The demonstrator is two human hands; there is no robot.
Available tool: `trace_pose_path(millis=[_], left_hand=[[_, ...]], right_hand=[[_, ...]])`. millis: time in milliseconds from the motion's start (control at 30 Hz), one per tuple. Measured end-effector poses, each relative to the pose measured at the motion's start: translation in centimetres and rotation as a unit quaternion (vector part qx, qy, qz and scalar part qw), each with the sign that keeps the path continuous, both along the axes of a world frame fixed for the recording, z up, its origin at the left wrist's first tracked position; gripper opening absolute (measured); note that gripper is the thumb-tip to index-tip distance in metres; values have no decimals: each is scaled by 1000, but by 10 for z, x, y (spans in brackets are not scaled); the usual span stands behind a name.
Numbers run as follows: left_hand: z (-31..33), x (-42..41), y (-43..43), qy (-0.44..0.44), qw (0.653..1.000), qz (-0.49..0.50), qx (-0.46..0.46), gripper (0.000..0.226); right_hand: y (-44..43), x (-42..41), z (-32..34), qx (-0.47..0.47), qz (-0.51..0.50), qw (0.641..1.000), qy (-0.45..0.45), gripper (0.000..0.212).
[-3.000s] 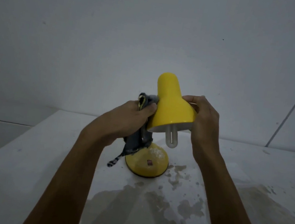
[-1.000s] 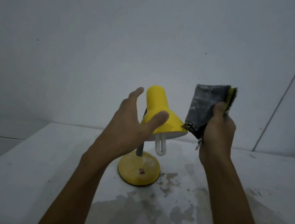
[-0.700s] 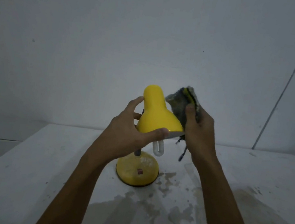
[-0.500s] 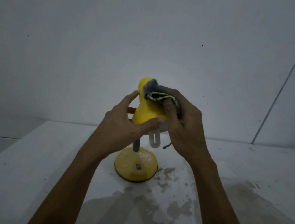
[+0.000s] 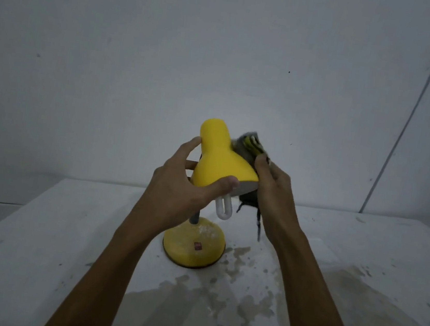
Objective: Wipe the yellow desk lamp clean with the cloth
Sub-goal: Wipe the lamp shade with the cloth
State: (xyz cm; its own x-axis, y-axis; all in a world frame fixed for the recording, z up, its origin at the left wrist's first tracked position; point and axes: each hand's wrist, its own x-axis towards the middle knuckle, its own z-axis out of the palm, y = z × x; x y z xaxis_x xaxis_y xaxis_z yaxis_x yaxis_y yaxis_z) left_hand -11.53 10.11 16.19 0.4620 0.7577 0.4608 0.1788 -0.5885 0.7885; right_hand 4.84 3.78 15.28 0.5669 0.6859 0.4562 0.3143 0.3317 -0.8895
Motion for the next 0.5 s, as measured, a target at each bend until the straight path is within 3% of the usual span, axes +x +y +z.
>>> trace_pose_path(millis=[100,200,300,500], left_hand=[[-1,-3,5,-15,1000,7,8,101],[0,-6,9,-29,999,8,26,99],[-1,-6,7,-30,999,8,23,101],[-3,-1,2,-28,999,-13,19,108]], right_hand=[[-3,-15,11,135,23,982,-134,25],[0,-22,9,157,12,956,-246,27],[3,-15,-2,162,-21,971,-178,26],[-10,9,8,-15,24,999,-22,33]])
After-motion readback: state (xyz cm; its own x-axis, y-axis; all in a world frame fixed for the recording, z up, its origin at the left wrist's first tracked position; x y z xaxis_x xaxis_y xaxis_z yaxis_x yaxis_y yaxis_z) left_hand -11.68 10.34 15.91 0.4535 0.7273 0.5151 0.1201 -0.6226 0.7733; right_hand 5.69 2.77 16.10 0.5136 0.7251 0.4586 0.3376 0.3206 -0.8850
